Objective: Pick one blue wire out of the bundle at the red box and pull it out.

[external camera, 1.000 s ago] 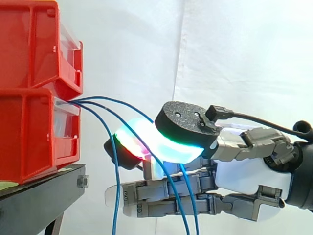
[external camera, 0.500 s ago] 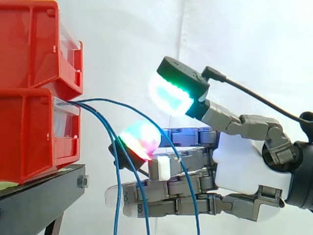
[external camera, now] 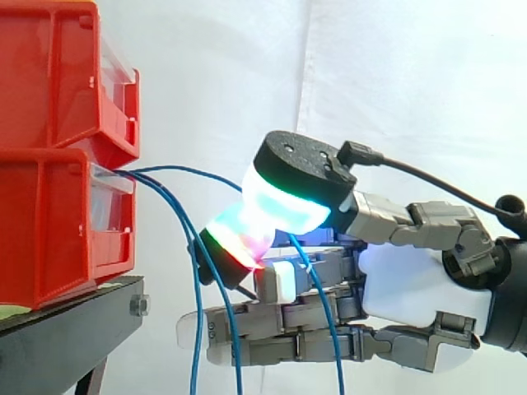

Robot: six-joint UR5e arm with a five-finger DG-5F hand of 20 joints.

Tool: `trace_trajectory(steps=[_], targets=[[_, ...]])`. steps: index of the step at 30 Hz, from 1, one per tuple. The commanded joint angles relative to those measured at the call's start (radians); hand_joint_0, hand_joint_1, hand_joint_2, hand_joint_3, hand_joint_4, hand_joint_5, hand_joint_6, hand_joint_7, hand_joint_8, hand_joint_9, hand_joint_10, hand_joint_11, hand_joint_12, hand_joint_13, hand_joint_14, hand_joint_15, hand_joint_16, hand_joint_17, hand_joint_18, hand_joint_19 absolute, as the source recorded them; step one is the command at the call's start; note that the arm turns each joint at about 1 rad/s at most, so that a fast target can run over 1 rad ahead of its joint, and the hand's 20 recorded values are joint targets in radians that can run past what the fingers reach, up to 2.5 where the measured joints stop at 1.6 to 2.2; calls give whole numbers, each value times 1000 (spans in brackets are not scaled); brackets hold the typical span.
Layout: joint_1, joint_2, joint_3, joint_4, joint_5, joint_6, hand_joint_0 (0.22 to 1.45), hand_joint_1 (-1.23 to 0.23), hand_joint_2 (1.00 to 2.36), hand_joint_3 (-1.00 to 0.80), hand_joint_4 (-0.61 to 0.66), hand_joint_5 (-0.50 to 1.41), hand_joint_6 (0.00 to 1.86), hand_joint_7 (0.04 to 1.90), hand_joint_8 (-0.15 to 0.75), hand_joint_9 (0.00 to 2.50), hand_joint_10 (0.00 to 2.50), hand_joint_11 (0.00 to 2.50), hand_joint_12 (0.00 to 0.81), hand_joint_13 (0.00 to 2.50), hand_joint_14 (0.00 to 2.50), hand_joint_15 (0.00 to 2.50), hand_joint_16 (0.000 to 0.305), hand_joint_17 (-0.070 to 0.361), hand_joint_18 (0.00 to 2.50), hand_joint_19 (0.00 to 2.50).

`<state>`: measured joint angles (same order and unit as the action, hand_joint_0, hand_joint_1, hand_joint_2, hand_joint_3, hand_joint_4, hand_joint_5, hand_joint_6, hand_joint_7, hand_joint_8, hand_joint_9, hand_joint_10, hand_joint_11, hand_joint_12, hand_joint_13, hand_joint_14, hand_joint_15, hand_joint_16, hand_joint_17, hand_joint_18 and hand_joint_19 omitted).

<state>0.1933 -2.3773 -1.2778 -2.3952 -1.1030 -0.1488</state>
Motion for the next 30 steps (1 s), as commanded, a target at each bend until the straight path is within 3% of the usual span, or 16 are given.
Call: trace_trajectory(steps=[1,2,4,6,7,9,10,14,16,23,26,28,30], targets=[[0,0,0,1,0,0,620,-868,1004,-436,138,-112,848,1102,205,1118,24,852,329,593,15,379,46,105,355,272],[0,0,0,-1,0,0,608,-863,1002,-463,148,-112,849,1094,205,1117,24,848,330,593,15,372,47,105,355,278],[0,0,0,1,0,0,532,-674,1000,-500,162,-100,833,1093,204,1155,23,830,337,602,15,380,49,110,366,302],[0,0,0,-1,0,0,530,-555,1000,-495,158,-80,785,1115,200,1182,23,794,336,604,15,375,49,110,361,321],[0,0,0,1,0,0,548,-457,1002,-467,158,-59,703,1210,189,1180,24,793,331,601,15,379,48,108,344,327],[0,0,0,-1,0,0,570,-411,1005,-435,184,-43,637,1287,183,1194,23,760,326,596,15,374,47,106,330,337],[0,0,0,-1,0,0,583,-407,1007,-408,211,-27,581,1391,178,1196,24,743,323,598,15,373,47,105,324,347],[0,0,0,-1,0,0,603,-487,1010,-318,276,-11,517,1496,183,1240,24,719,341,629,14,360,50,113,362,326],[0,0,0,1,0,0,610,-611,1011,-255,251,-11,526,1474,201,1240,23,732,351,637,14,353,52,116,385,307],[0,0,0,1,0,0,593,-701,1008,-171,213,-6,581,1406,215,1270,22,759,376,647,13,346,57,127,428,282],[0,0,0,1,0,0,586,-741,1009,-193,206,-12,595,1392,217,1262,20,776,374,636,15,358,56,126,414,284],[0,0,0,2,0,0,543,-759,1008,-348,161,-35,655,1325,200,1235,24,799,350,614,14,359,51,115,380,315],[0,0,0,2,0,-1,519,-653,1004,-434,151,-35,663,1286,181,1243,23,797,336,610,15,370,48,108,363,334]])
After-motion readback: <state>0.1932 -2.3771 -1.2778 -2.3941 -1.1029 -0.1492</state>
